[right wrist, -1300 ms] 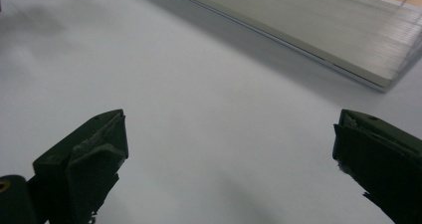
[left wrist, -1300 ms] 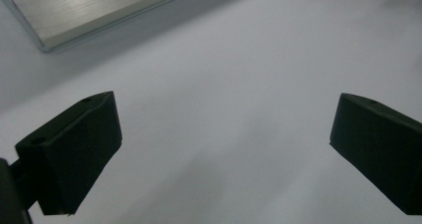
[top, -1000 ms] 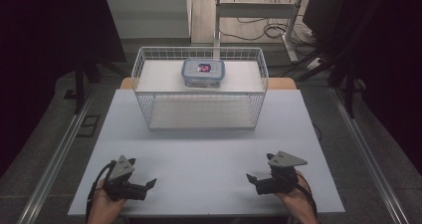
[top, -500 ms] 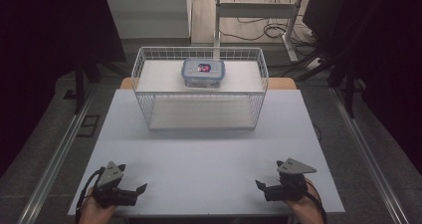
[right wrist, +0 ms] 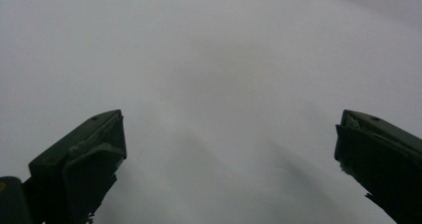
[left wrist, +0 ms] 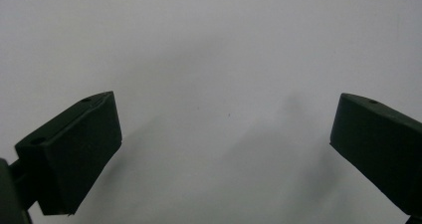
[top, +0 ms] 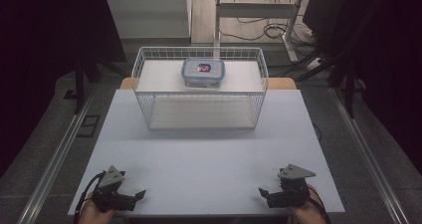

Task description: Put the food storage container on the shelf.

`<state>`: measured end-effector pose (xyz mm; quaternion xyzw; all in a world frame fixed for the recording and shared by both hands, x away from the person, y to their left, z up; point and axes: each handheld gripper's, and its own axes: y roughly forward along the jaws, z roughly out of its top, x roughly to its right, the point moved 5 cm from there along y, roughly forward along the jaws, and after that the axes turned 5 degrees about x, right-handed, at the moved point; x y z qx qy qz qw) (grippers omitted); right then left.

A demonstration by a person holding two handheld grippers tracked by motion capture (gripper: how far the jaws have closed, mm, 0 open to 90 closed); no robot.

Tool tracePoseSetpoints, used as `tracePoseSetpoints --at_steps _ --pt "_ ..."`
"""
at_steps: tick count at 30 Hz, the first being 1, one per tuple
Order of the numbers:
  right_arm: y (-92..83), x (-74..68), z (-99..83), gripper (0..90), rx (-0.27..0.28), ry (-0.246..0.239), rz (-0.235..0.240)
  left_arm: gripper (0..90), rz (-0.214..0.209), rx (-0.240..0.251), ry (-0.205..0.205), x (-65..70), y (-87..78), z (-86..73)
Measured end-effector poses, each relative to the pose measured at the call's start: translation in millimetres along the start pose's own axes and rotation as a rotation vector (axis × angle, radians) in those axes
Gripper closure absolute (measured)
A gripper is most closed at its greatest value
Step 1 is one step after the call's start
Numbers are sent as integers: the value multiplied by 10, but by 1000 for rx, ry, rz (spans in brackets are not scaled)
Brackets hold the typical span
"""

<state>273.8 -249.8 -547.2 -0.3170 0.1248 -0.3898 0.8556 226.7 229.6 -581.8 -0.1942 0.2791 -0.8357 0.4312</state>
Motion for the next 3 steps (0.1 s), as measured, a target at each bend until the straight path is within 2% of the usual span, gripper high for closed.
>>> tracePoseSetpoints --at_steps 3 --pt "17 0 -17 0 -17 -3 -2 0 -1 -10 3 4 15 -3"
